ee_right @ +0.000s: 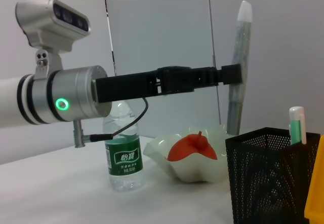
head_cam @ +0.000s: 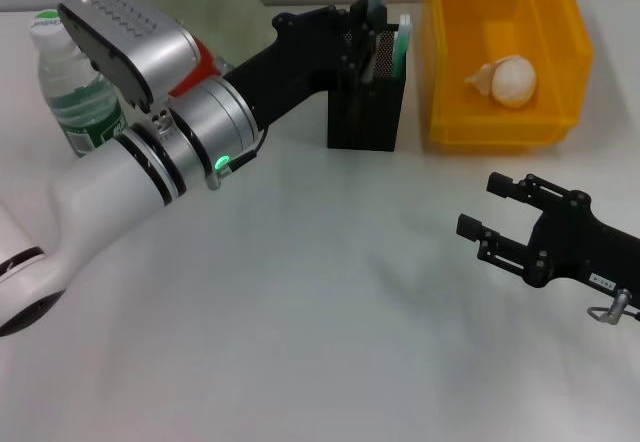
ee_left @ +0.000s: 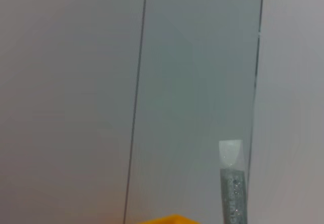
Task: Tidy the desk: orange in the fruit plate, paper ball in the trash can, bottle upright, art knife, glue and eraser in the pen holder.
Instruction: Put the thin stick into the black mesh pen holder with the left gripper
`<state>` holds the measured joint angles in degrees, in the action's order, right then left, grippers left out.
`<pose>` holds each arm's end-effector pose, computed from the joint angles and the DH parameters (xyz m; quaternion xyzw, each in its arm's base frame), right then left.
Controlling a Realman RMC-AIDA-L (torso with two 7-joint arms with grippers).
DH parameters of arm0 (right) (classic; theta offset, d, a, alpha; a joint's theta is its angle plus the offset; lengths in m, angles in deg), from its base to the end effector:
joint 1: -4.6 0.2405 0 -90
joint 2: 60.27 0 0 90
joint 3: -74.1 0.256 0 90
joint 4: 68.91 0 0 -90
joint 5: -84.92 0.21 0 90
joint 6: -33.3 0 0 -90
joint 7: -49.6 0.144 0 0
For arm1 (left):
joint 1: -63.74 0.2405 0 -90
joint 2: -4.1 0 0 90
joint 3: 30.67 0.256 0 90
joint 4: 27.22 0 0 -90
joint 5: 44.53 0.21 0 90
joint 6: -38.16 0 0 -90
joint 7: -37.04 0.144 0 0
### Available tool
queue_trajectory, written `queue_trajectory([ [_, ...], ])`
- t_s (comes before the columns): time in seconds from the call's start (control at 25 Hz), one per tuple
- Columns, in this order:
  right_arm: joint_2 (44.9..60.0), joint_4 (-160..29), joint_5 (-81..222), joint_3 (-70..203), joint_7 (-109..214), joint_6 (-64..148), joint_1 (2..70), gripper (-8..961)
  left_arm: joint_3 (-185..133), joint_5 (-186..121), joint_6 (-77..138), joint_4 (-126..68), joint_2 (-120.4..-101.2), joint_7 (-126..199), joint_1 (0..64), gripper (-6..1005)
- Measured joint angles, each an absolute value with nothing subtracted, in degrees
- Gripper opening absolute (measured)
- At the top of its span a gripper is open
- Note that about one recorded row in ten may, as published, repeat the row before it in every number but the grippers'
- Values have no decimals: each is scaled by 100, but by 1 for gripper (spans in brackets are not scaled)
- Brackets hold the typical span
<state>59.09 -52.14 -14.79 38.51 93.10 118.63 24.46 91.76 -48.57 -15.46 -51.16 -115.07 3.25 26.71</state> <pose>0.3198 0.2631 -0.0354 -0.8927 0.1786 0.3100 0.2739 -0.1723 0.3739 -0.0926 -0.8553 -0.1686 -0.3809 0.3080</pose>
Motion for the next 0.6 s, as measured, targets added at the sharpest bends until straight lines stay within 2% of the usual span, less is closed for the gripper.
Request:
queue_trajectory([
  [0.6,5909,-5216,-1339,3895,9245,11844,2446,686,9170,-5217,-847,-5137,-11507,472,2383,134],
])
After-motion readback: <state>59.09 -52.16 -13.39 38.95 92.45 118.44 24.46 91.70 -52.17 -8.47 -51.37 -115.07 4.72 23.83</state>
